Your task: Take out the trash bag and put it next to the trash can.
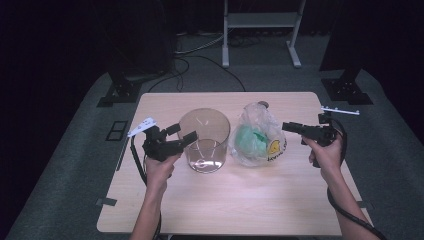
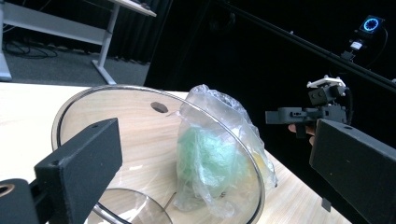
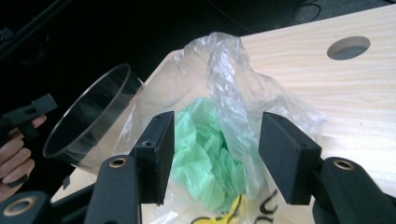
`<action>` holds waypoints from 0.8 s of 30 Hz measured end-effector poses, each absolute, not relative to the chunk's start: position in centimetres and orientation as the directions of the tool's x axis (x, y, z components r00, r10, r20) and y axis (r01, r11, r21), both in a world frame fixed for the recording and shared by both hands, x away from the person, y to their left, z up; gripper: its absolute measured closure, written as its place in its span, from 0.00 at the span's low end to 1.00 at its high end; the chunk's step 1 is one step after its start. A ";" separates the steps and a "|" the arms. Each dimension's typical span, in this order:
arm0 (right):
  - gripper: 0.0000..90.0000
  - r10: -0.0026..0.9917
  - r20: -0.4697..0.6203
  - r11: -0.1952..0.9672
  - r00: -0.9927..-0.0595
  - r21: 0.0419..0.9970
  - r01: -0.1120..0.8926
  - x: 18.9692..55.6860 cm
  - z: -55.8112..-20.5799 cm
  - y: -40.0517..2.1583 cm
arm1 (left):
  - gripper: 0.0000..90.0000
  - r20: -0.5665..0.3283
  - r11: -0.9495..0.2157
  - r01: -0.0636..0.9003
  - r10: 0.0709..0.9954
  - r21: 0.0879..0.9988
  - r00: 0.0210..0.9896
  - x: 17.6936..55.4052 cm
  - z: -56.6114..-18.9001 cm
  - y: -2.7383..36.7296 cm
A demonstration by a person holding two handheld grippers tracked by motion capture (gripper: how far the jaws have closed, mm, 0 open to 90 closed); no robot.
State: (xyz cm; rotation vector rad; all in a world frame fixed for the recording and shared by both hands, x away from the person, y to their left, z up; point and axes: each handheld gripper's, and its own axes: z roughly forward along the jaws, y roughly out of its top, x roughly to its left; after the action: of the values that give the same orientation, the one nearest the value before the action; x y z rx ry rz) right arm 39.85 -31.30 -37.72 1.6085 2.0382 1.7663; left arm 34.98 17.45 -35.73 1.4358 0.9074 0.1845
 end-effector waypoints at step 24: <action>0.49 0.676 0.571 -0.142 -0.465 0.720 0.679 37.9 -40.4 -32.4 | 0.01 -0.428 0.190 0.401 0.613 0.896 0.664 35.0 -35.8 17.6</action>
State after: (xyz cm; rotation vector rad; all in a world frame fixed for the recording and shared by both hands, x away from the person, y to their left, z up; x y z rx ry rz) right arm 37.95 -32.43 -40.39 1.6263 2.0590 1.7317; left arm 35.02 17.59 -35.81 1.4290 0.9099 0.1825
